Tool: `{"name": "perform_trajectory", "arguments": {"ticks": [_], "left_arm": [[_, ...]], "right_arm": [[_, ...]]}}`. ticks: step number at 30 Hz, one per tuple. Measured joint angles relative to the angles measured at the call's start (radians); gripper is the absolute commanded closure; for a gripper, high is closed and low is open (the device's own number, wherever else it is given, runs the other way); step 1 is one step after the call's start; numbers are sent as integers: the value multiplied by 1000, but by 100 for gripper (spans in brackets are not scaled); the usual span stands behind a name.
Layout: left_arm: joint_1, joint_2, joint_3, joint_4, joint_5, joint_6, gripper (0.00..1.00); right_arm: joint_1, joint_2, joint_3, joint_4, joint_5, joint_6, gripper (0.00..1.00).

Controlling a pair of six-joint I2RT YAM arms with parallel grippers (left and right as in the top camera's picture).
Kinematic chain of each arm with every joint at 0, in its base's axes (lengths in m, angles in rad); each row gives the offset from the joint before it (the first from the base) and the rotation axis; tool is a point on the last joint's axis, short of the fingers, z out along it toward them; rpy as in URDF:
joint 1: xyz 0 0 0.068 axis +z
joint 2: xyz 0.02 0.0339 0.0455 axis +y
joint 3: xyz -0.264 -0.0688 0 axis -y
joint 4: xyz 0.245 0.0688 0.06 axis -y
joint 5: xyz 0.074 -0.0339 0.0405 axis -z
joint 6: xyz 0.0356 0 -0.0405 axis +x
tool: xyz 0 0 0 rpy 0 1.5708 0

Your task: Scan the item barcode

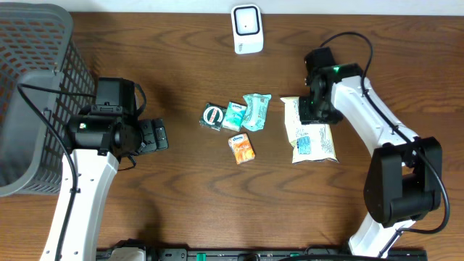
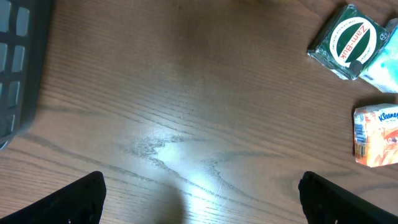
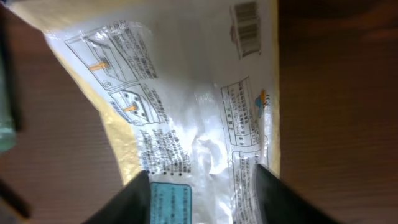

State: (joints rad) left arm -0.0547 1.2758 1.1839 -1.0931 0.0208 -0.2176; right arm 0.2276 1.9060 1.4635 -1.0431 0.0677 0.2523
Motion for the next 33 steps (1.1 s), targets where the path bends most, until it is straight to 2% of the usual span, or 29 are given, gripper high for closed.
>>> {"name": "perform_trajectory", "arguments": {"ticks": [3, 7, 12, 19, 20, 21, 24, 26, 33], "left_arm": [[0, 0, 0, 0, 0, 0, 2], [0, 0, 0, 0, 0, 0, 3], [0, 0, 0, 0, 0, 0, 2], [0, 0, 0, 0, 0, 0, 2], [0, 0, 0, 0, 0, 0, 2], [0, 0, 0, 0, 0, 0, 2], [0, 0, 0, 0, 0, 0, 2], [0, 0, 0, 0, 0, 0, 2], [0, 0, 0, 0, 0, 0, 2]], "right_arm": [[0, -7, 42, -29, -3, -1, 20], [0, -20, 65, -42, -5, -6, 15], [0, -22, 65, -46, -5, -5, 1], [0, -26, 65, -52, -7, -8, 1], [0, -27, 65, -52, -7, -8, 2], [0, -29, 65, -52, -8, -8, 9], [0, -36, 65, -43, -14, -8, 42], [0, -39, 65, -37, -23, -8, 54], [0, -41, 61, -35, -37, -3, 64]]}}
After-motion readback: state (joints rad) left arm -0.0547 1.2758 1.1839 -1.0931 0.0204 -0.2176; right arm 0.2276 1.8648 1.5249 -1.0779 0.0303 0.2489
